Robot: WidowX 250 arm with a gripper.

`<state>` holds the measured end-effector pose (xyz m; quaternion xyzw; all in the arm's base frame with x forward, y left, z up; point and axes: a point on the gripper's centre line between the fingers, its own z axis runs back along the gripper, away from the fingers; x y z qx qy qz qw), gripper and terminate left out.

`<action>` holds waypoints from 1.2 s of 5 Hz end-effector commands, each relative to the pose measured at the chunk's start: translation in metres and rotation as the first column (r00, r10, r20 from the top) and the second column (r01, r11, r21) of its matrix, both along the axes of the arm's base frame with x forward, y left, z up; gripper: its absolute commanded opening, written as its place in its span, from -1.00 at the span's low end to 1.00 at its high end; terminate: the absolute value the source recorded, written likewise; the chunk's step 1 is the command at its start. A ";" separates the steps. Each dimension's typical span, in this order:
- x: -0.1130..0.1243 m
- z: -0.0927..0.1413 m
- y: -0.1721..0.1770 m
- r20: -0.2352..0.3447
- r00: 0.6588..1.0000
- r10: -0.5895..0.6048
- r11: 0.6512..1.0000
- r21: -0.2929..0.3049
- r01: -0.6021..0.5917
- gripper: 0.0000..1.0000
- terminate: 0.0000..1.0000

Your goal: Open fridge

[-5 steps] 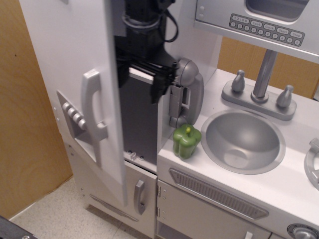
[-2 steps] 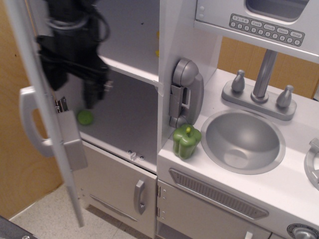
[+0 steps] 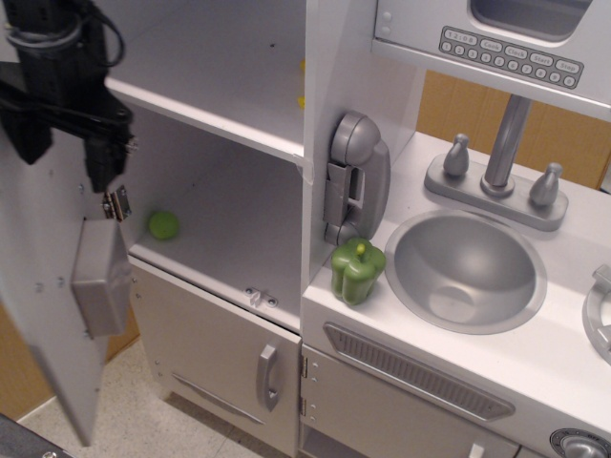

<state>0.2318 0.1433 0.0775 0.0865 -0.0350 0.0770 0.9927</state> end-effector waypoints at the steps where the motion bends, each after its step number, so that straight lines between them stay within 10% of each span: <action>1: 0.018 0.019 0.042 0.082 0.982 0.171 0.983 0.050 -0.175 1.00 -1.00; 4: 0.041 0.051 0.077 0.110 0.862 0.496 0.866 0.020 -0.500 1.00 -1.00; 6: 0.041 0.051 0.077 0.110 0.862 0.496 0.866 0.020 -0.500 1.00 -1.00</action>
